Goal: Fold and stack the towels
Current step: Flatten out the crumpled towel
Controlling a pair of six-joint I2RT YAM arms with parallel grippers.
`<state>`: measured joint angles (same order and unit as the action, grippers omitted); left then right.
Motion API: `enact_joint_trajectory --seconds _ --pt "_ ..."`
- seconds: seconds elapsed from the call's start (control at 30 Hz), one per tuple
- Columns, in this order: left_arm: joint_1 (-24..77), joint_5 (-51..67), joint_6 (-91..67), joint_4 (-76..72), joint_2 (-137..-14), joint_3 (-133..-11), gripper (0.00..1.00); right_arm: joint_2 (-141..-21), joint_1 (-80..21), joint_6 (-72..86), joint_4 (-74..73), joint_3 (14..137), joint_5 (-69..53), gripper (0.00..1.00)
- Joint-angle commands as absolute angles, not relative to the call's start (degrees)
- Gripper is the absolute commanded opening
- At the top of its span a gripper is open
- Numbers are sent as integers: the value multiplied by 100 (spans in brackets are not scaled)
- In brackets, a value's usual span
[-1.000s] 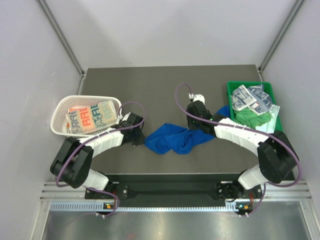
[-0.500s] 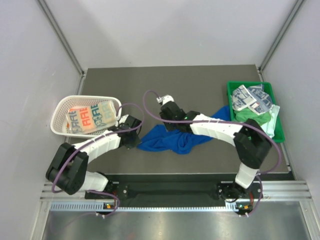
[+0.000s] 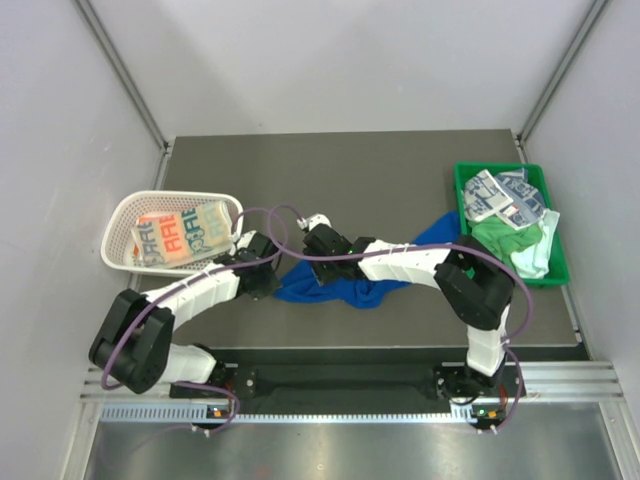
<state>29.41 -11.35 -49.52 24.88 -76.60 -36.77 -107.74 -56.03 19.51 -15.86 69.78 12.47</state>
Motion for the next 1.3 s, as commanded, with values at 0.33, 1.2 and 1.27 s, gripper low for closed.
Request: enact_joint_trajectory --seconds 0.33,1.2,1.27 --pt "2936 -1222 -4957 2593 -7383 -3683 0 -10820 -5362 2233 -1468 6917 1951 12" --pt "2935 -1134 -4887 2505 -7479 -3735 0 -10705 -5493 2303 -1204 6767 1380 49" --pt "2935 -1125 -4896 2514 -7497 -3744 0 -10775 -5519 2311 -1265 6776 1459 50"
